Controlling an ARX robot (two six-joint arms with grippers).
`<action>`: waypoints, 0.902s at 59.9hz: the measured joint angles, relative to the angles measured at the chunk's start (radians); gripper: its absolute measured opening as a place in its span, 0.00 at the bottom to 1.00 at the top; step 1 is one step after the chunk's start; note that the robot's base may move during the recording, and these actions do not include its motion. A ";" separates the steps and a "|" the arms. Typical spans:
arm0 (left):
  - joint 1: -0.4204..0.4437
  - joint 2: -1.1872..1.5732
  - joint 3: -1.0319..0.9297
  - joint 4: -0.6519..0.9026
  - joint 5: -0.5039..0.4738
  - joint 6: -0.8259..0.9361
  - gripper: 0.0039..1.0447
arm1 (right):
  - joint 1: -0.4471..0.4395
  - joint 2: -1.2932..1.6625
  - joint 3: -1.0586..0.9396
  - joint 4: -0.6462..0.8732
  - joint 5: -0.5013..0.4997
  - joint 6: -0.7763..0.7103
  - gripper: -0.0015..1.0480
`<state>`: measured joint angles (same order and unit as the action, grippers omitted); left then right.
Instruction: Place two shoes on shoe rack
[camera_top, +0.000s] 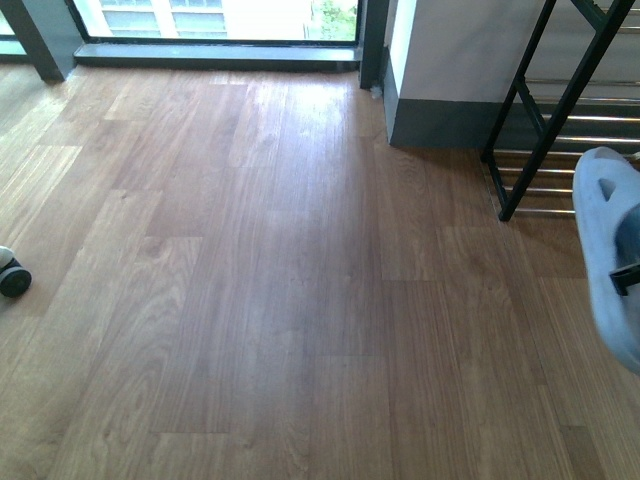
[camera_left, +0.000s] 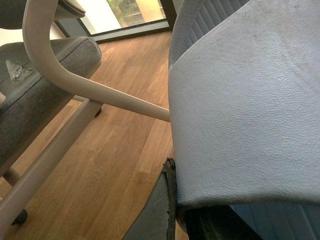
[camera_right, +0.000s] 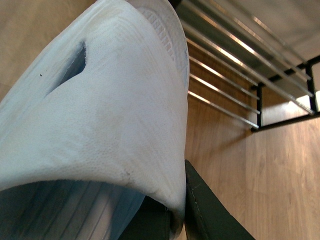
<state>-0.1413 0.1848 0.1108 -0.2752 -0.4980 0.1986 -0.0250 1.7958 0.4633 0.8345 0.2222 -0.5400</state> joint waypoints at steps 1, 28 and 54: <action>0.000 0.000 0.000 0.000 0.000 0.000 0.01 | 0.004 -0.049 -0.018 -0.018 -0.008 0.001 0.01; 0.000 0.000 0.000 0.000 0.000 0.000 0.01 | 0.043 -0.979 -0.242 -0.468 -0.085 0.085 0.01; 0.000 0.000 0.000 0.000 -0.003 0.000 0.01 | 0.047 -0.977 -0.245 -0.470 -0.088 0.089 0.01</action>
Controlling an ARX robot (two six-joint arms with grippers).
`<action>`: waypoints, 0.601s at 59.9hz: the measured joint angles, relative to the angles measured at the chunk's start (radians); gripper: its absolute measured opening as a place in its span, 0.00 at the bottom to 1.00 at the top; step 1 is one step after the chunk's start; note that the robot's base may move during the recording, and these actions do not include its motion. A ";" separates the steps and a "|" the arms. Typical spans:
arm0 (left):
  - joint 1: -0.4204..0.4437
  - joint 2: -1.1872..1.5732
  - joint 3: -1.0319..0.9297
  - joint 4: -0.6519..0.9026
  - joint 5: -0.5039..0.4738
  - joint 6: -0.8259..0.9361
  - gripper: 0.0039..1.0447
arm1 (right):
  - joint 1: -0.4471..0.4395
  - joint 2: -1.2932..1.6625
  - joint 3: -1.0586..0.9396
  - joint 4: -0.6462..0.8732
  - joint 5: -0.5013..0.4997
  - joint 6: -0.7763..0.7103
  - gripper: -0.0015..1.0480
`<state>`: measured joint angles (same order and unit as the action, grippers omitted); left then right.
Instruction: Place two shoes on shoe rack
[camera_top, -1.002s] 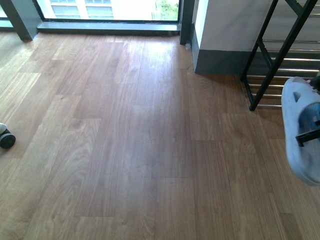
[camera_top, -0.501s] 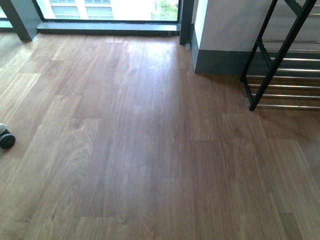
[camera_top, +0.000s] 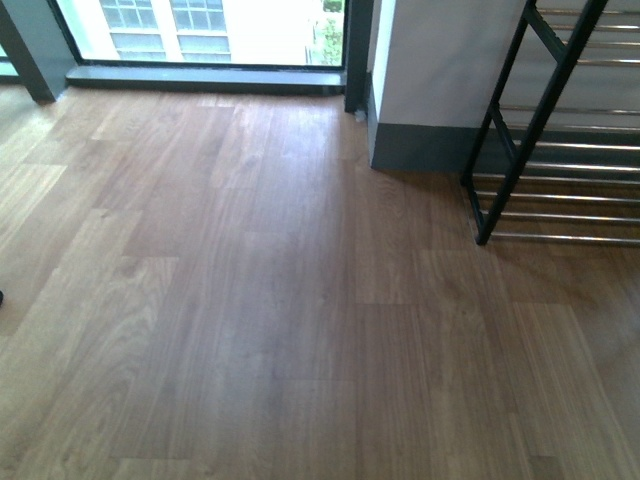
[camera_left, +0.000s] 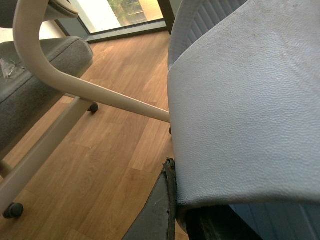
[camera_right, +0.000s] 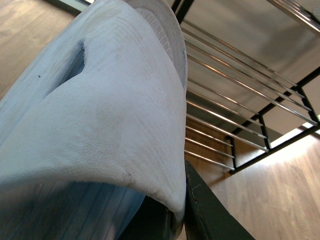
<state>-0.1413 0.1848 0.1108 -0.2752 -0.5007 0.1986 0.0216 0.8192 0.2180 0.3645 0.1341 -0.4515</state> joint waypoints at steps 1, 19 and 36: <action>0.000 0.000 0.000 0.000 0.000 0.000 0.01 | 0.000 0.000 0.000 0.000 0.000 0.000 0.01; 0.000 0.000 0.000 0.000 0.002 0.000 0.01 | 0.000 -0.001 0.000 0.000 0.001 0.003 0.01; 0.000 -0.002 -0.002 0.000 0.004 0.001 0.01 | -0.003 -0.001 -0.002 0.000 0.007 0.006 0.01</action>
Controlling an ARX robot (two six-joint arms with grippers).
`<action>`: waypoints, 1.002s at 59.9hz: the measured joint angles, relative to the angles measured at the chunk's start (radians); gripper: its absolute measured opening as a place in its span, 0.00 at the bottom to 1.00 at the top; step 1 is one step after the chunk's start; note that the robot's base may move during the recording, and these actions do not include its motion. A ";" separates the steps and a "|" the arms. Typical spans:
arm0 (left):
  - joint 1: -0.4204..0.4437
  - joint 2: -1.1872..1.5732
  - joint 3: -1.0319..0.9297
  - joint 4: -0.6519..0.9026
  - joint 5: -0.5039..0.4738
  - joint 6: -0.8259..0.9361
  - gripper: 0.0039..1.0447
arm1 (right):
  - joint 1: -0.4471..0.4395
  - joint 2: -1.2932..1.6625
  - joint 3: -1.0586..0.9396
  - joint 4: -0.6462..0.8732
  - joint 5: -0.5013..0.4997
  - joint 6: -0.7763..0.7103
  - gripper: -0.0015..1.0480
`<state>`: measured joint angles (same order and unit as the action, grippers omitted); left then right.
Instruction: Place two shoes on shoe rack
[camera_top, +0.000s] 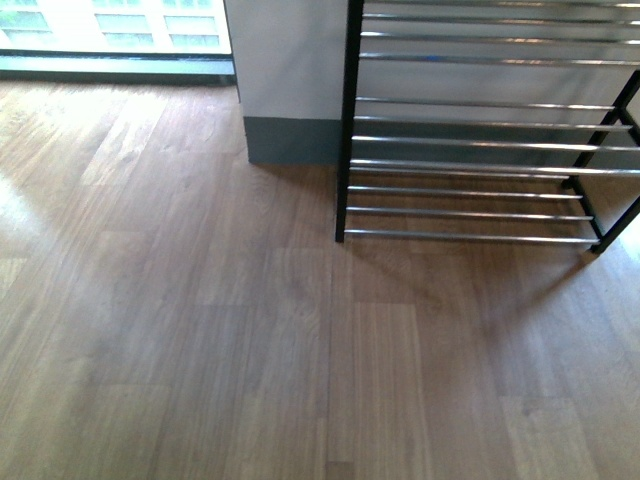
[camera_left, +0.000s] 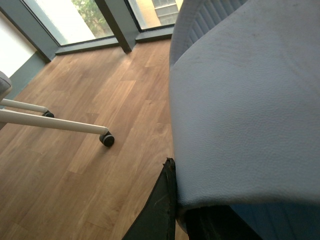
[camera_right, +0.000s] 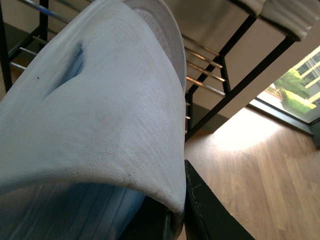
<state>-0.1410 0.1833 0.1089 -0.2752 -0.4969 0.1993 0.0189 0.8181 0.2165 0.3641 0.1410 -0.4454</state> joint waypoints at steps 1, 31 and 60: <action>0.000 0.000 0.000 0.000 0.000 0.000 0.01 | 0.000 0.000 0.000 0.000 0.000 0.000 0.01; 0.000 0.000 0.000 0.000 -0.001 0.002 0.01 | 0.001 0.000 0.000 0.000 -0.004 0.005 0.01; 0.000 0.001 0.000 0.000 -0.002 0.003 0.01 | 0.001 0.001 0.001 0.000 -0.004 0.005 0.01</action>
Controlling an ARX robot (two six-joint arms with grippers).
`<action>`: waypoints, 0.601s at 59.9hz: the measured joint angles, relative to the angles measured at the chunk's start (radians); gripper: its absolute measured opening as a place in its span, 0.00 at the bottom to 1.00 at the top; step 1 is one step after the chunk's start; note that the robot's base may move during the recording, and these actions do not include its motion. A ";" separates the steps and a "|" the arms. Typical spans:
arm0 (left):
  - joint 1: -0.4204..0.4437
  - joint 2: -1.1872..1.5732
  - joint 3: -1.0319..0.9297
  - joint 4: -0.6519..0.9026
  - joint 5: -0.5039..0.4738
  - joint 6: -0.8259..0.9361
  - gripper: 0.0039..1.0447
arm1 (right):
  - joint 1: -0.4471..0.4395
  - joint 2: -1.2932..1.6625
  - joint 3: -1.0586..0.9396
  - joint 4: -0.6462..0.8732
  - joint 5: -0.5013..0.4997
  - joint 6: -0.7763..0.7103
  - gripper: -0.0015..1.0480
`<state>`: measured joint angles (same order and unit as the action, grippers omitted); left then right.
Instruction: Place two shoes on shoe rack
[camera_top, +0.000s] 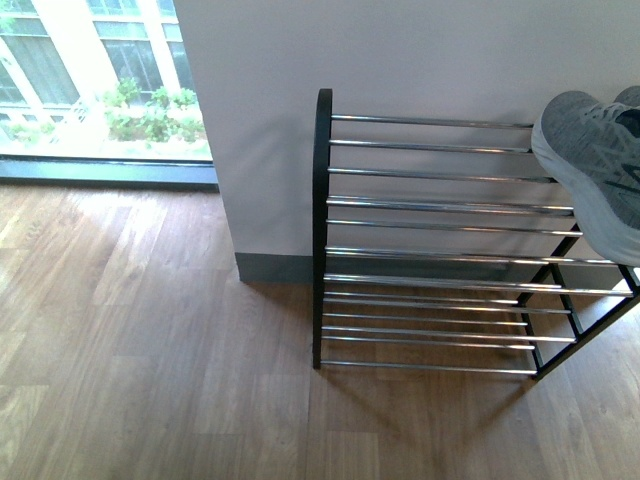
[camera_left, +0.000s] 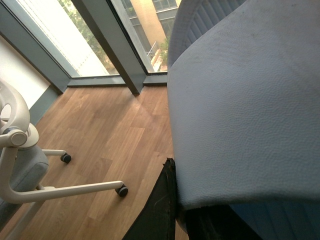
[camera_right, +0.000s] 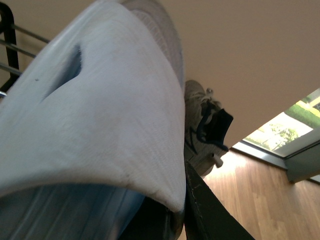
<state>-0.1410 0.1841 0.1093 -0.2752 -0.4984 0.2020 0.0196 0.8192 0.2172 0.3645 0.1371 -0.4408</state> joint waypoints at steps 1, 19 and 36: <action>0.000 0.000 0.000 0.000 0.000 0.000 0.01 | 0.000 0.000 0.000 0.000 0.000 0.000 0.01; 0.000 0.000 0.000 0.000 0.002 0.000 0.01 | -0.001 0.000 0.000 0.000 0.005 0.000 0.01; 0.000 0.000 0.000 0.000 -0.003 0.000 0.01 | 0.001 0.000 0.000 0.000 -0.006 0.000 0.01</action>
<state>-0.1410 0.1841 0.1093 -0.2752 -0.5011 0.2020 0.0208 0.8188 0.2172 0.3645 0.1314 -0.4408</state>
